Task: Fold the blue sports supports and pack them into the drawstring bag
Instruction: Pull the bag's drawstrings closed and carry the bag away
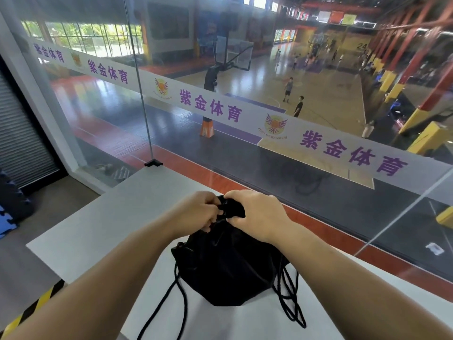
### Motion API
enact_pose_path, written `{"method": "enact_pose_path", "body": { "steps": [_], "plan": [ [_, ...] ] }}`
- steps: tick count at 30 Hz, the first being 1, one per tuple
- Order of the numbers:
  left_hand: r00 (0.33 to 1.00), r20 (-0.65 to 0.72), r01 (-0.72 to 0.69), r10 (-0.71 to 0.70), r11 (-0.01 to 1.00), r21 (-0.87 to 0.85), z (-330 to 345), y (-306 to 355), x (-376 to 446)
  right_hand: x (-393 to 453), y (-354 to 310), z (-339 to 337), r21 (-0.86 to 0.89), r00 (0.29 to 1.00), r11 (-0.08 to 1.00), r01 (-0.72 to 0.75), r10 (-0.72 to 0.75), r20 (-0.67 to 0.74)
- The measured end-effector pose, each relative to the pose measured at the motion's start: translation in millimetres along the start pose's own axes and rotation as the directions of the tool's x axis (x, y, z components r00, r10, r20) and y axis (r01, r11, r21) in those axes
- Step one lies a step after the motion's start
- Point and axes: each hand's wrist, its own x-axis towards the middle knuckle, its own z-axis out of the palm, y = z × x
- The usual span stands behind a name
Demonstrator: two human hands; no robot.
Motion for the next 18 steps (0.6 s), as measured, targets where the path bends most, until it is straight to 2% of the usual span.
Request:
{"method": "enact_pose_path", "body": {
  "steps": [2,4,7,10,12,15,18],
  "plan": [
    [1.0,0.004,0.015,-0.015,0.996,-0.092,1.1,6.0,0.4,0.2,-1.3,-0.1,-0.016,1.0,1.0,-0.007,0.007,0.01],
    [0.999,-0.048,-0.028,0.025,0.999,-0.045,0.3,8.1,1.3,-1.1,-2.5,-2.3,-0.053,1.0,0.999,-0.002,0.002,0.009],
    [0.975,-0.196,-0.087,0.102,0.993,0.084,-11.4,-2.4,7.2,-5.3,9.9,-8.7,-0.092,0.998,0.994,-0.061,0.06,-0.007],
    [0.922,-0.387,-0.038,0.007,0.997,-0.071,-35.8,-22.8,14.5,-17.0,35.7,-13.2,-0.095,0.988,0.984,-0.154,0.154,-0.007],
    [0.875,-0.484,-0.028,-0.012,0.997,-0.076,-41.3,-27.6,15.5,-27.0,48.7,-14.3,-0.07,0.981,0.979,-0.194,0.194,-0.004],
    [0.888,-0.456,0.011,0.063,0.988,0.157,-26.8,-28.3,15.8,-35.1,54.7,-15.7,-0.047,0.978,0.977,-0.208,0.207,-0.01],
    [0.951,-0.31,0.066,0.016,0.965,0.253,-11.9,-36.7,19.5,-36.6,51.8,-16.7,-0.008,0.98,0.981,-0.196,0.196,-0.027]
  ]
}}
